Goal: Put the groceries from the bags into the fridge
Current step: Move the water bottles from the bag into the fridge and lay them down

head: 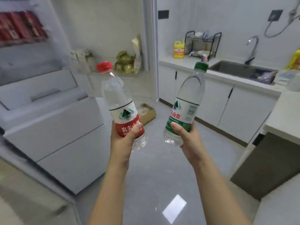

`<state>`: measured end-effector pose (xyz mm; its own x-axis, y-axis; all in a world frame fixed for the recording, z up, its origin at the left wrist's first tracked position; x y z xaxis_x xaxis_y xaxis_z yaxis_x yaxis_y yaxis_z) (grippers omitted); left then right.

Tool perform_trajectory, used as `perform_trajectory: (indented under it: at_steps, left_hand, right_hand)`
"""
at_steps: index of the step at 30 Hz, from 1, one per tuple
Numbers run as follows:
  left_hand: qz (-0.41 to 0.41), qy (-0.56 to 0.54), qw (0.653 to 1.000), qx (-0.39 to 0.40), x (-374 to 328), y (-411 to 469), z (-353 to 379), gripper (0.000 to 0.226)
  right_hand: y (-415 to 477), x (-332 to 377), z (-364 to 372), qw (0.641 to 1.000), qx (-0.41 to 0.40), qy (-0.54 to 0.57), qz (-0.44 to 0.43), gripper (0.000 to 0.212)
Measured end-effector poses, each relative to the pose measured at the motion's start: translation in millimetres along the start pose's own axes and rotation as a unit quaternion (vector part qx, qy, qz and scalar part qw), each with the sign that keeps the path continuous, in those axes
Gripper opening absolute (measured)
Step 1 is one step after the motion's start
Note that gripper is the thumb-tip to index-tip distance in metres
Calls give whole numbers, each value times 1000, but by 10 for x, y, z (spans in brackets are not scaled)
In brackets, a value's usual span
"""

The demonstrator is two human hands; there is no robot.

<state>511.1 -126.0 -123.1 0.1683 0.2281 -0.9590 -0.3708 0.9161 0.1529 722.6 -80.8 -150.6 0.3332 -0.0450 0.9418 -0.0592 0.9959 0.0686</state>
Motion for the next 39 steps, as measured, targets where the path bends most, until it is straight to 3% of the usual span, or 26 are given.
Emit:
perform_trajectory:
  at_steps: [7, 14, 21, 26, 39]
  left_hand:
    - [46, -11, 990, -129, -372, -141, -1083, 64]
    - [97, -1, 973, -210, -769, -266, -1516, 59]
    - [186, 6, 949, -253, -1419, -346, -1585, 59]
    - [222, 21, 938, -266, -1711, -351, -1565, 66]
    - [231, 37, 930, -283, -1553, -187, -1362, 64]
  right_hand:
    - [-76, -272, 1149, 991, 131, -8, 22, 79]
    - [-11, -108, 1823, 976, 218, -16, 18, 71]
    - [73, 356, 2343, 956, 293, -1, -31, 53]
    - [89, 629, 2501, 944, 322, 1, -68, 54]
    - [386, 555, 2499, 933, 352, 1, -78, 50]
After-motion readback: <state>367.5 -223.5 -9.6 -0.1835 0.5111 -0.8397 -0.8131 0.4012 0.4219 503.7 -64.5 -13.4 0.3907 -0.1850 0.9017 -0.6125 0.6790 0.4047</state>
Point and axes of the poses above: each hand's wrist, its own y-axis towards the middle knuckle, its own z-axis out of the palm, x = y × z, the point moved 9 cm from there along y, towards the middle knuckle, and after that the axes turned 1 degree about -x, right-handed, at the moved point
